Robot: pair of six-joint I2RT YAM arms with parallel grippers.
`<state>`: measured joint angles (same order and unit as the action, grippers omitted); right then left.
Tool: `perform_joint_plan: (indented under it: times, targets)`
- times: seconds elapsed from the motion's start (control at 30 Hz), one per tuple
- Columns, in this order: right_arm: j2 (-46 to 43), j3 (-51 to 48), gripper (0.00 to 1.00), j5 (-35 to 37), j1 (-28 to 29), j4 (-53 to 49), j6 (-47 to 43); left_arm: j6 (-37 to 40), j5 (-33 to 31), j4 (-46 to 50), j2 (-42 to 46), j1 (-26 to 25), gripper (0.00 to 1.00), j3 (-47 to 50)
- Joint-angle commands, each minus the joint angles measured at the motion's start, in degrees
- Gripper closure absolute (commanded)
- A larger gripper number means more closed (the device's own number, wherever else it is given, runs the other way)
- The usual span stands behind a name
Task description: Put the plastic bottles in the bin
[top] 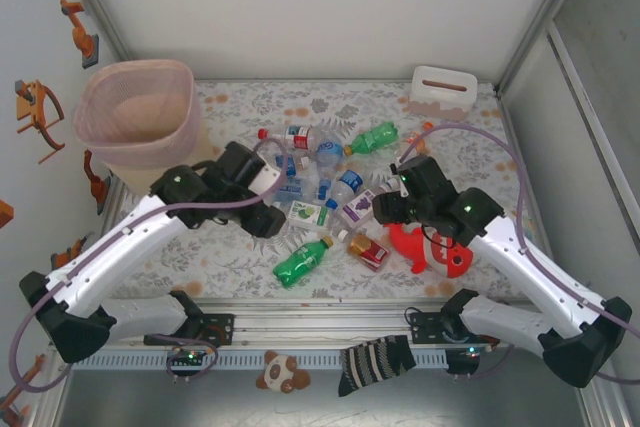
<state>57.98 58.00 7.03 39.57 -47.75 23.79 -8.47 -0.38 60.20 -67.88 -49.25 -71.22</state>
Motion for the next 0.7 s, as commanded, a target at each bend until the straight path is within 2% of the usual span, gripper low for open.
perform_joint_plan:
  times: [0.0,0.17,0.37,0.67]
  targets:
    - [-2.05,-1.45,0.26,2.53,0.33,1.84,2.39,-6.25,-1.28,-5.83,-1.8,-5.01,0.31,3.87]
    - [-2.89,-1.44,0.26,3.38,0.33,1.8,2.4,-10.22,-1.94,-10.32,-7.27,-11.24,0.3,8.03]
    - [-3.71,-0.96,0.26,4.77,0.34,1.42,2.34,-13.73,-2.01,-14.1,-13.25,-15.34,0.29,10.81]
    - [-3.66,0.13,0.26,5.54,0.34,0.74,2.1,-15.96,-1.4,-19.95,-20.74,-17.98,0.27,14.2]
